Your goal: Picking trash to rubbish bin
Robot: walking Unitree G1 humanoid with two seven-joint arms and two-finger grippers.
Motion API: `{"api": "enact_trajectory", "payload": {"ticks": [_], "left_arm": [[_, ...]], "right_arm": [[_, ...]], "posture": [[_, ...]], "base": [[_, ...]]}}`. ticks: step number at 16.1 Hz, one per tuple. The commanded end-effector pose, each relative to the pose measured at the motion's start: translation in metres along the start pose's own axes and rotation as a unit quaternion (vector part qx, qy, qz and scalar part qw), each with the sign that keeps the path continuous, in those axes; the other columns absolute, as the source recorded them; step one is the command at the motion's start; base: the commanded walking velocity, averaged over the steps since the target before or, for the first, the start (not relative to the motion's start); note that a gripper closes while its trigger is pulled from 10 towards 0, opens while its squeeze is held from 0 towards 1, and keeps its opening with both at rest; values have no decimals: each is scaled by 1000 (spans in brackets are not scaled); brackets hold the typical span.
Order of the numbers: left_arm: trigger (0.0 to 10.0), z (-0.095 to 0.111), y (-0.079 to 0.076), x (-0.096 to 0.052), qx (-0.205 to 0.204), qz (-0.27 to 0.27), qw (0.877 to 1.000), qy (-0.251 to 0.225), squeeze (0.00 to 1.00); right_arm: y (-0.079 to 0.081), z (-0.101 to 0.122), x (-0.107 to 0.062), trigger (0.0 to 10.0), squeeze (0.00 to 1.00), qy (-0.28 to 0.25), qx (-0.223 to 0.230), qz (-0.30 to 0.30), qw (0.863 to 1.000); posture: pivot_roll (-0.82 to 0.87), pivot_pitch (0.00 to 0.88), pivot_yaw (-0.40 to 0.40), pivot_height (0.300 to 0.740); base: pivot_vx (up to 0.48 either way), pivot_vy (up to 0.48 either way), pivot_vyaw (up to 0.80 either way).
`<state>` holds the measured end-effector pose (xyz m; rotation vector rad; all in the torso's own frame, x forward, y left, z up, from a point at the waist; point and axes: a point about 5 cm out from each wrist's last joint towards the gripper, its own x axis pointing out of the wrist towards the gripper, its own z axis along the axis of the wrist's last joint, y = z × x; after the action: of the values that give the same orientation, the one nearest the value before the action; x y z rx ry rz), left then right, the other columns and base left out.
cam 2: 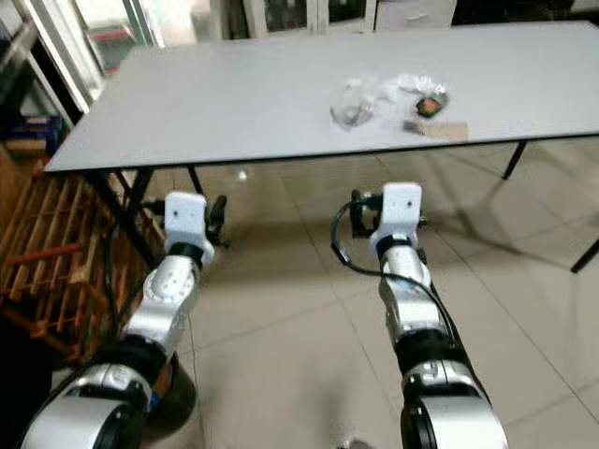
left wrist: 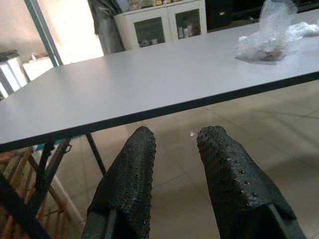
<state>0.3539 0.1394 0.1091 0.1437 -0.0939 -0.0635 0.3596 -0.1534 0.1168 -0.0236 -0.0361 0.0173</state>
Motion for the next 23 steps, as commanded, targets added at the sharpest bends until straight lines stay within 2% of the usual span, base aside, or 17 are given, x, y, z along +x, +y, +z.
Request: {"api": "enact_trajectory", "payload": {"ticks": [1, 3, 15, 23], "left_arm": [[10000, -1, -5, 0, 3, -6, 1000, 5, 0], [10000, 0, -5, 1, 2, -4, 1000, 4, 0], [10000, 0, -3, 1, 0, -1, 1000, 3, 0], [10000, 1, -4, 2, -2, 0, 1000, 4, 0]], "right_arm": [[-4, -1, -1, 10000, 0, 3, -6, -1, 1000], [-2, -1, -1, 10000, 0, 3, -14, 4, 1000], [2, -1, -1, 10000, 0, 3, -16, 16, 1000], [2, -4, -2, 10000, 0, 11, -28, 16, 999]], "posture": [[-67, 47, 41, 740], [-66, 45, 40, 740], [-67, 37, 41, 740], [-70, 45, 40, 740]], "base": [[0, -480, 0], [0, -480, 606], [0, -480, 0], [0, -480, 612]]}}
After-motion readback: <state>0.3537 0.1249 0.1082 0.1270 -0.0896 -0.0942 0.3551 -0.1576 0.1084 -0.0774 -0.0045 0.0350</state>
